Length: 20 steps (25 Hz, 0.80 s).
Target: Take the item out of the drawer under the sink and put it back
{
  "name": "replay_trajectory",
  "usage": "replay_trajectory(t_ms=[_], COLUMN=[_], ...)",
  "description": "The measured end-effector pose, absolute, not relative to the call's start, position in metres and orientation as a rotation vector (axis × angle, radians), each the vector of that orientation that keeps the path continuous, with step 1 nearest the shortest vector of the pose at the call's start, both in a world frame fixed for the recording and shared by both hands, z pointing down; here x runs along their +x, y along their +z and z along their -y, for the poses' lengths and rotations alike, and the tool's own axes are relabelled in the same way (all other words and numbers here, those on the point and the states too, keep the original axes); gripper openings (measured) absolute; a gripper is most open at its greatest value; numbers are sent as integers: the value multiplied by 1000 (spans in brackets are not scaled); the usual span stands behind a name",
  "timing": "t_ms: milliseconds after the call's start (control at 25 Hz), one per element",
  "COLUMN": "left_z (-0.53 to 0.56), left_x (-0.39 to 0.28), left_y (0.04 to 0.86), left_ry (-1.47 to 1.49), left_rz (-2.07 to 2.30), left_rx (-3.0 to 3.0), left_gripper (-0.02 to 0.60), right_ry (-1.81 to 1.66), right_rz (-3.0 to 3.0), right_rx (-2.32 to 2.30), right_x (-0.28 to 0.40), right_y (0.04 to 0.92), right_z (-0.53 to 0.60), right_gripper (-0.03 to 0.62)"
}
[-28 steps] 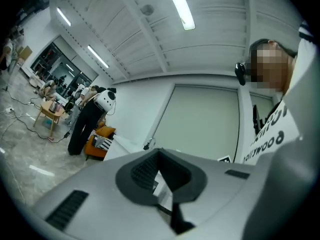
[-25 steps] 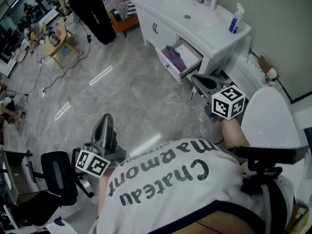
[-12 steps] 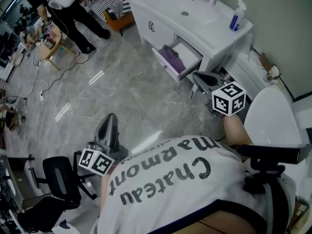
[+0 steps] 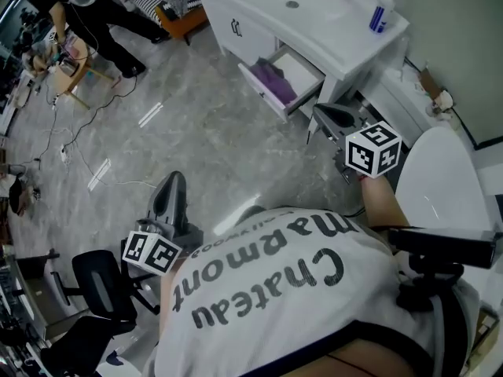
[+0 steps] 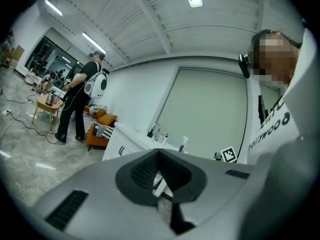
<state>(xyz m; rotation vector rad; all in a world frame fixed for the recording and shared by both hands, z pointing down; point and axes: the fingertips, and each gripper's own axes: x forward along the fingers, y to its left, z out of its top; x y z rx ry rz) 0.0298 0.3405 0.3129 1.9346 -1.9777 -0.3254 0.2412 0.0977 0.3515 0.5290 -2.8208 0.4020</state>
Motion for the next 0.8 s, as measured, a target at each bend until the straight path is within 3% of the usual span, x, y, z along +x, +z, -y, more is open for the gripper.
replay_trajectory(t_ms=[800], left_z=[-228], left_x=[-33], left_y=[336], left_ry=[-216], left_rz=[1818], left_rx=[1977], left_gripper=[9], right_ry=[506], right_rz=[2700], right_rx=[651], right_x=[202], right_y=[381], right_z=[-53], right_gripper=[12])
